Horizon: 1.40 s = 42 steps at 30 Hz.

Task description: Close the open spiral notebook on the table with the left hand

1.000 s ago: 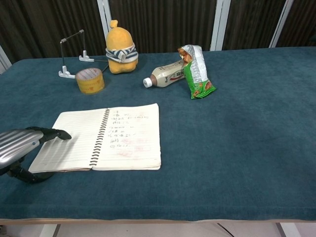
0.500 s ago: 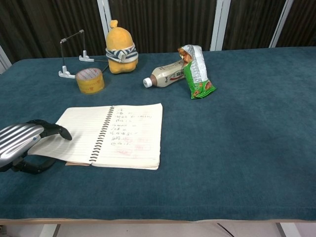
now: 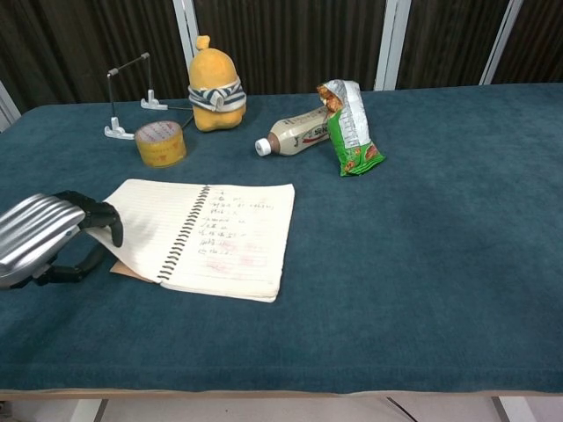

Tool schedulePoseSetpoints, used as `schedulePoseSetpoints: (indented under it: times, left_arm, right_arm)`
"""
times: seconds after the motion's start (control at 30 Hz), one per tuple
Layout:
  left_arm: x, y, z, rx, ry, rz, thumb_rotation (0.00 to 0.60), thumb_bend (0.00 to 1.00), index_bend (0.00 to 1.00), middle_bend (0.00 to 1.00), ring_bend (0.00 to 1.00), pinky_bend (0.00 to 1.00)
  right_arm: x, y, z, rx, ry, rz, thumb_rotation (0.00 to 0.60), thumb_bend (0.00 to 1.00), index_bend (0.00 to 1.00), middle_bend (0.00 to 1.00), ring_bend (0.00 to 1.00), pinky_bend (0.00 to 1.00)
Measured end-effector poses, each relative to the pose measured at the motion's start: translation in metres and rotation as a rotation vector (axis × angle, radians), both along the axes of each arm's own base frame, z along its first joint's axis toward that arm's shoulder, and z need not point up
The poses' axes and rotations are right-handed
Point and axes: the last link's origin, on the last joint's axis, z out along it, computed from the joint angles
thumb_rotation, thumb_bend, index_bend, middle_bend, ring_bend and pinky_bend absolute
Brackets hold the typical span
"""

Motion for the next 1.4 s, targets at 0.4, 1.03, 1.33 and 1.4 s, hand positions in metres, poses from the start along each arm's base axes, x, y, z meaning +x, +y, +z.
schedulePoseSetpoints:
  times: [0.4,1.03,1.33,1.4]
  left_arm:
    - [0.037,0.004,0.008,0.109,0.139,-0.407,0.6,0.58,0.54,0.43,0.38,0.31]
    - [0.106,0.006,-0.015,0.072,-0.156,-0.426,0.6,0.23,0.0,0.13,0.18,0.24]
    - [0.117,0.005,-0.034,-0.121,-0.378,-0.091,0.506,0.31,0.07,0.23,0.21,0.17]
    - [0.115,0.005,-0.036,-0.166,-0.361,-0.027,0.253,0.4,0.08,0.23,0.2,0.16]
  right_arm:
    - [0.001,0.002,0.004,-0.017,-0.009,-0.001,0.6,0.16,0.0,0.08,0.03,0.12]
    - [0.001,0.002,0.007,-0.031,-0.017,-0.003,0.6,0.16,0.0,0.08,0.03,0.12]
    - [-0.001,0.003,0.008,-0.033,-0.02,-0.004,0.6,0.16,0.0,0.08,0.03,0.12]
    - [-0.002,0.003,0.008,-0.032,-0.018,-0.006,0.6,0.16,0.0,0.08,0.03,0.12]
